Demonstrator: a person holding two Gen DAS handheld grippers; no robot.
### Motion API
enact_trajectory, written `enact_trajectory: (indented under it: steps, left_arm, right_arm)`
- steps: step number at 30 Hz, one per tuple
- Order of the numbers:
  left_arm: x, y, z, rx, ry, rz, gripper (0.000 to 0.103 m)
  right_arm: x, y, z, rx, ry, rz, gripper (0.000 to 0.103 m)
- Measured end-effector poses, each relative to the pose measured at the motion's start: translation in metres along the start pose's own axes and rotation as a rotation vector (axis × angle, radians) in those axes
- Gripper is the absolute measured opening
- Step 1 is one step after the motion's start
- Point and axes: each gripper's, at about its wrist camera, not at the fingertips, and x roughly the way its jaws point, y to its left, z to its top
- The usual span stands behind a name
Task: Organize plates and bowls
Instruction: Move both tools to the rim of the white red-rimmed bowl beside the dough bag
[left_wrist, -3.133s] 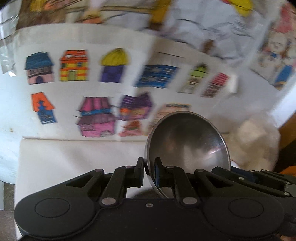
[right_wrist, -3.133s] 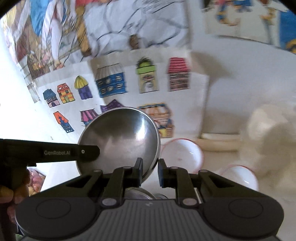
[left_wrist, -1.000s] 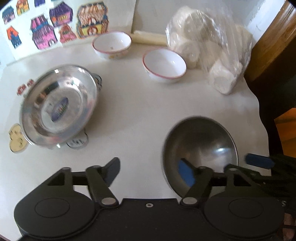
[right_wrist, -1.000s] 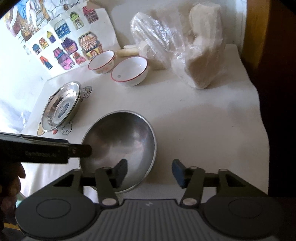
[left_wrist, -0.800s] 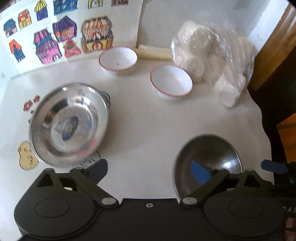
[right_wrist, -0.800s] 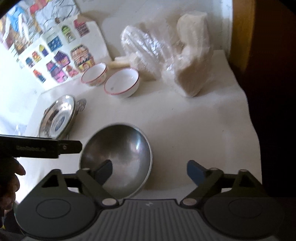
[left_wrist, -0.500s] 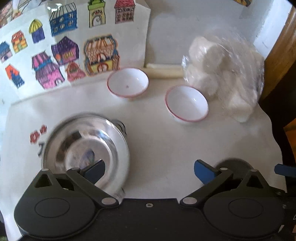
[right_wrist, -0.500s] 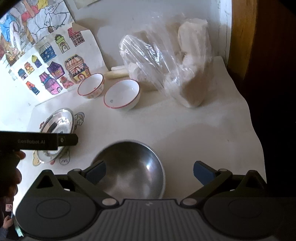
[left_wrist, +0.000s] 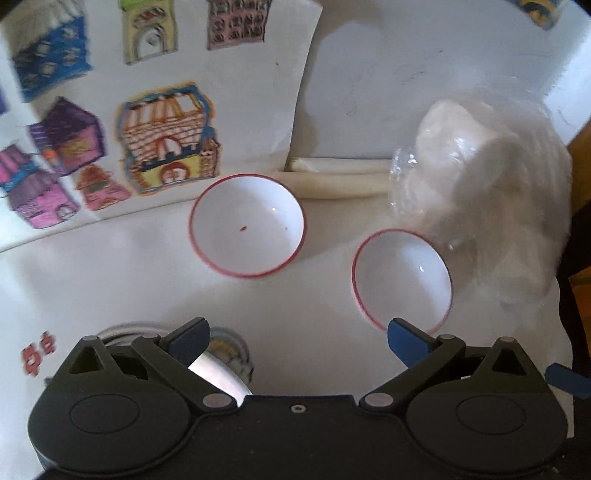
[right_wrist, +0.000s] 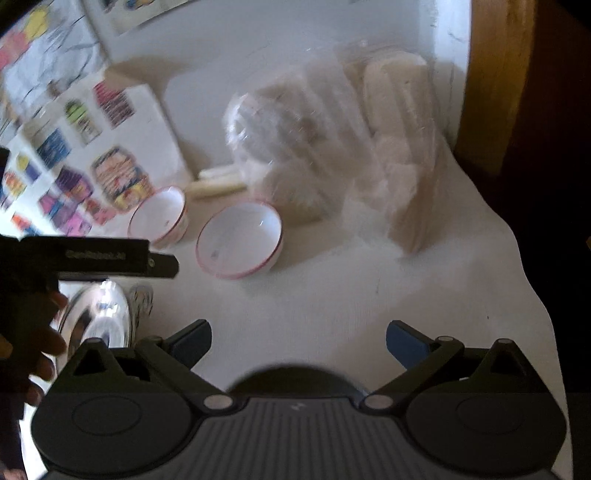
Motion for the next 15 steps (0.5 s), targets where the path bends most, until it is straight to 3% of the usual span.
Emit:
enact_trajectory:
  steps: [10,15]
  left_arm:
    - [0.033,-0.004,0.018,-0.018,0.048,-0.017,0.102]
    - [0.033,-0.004,0.013,-0.019,0.02,0.006,0.102]
  right_arm:
    - [0.038,-0.015,0.025,0.102,-0.008,0.01,0.1]
    - [0.059,-0.012,0.034,0.088,0.006,-0.002,0.096]
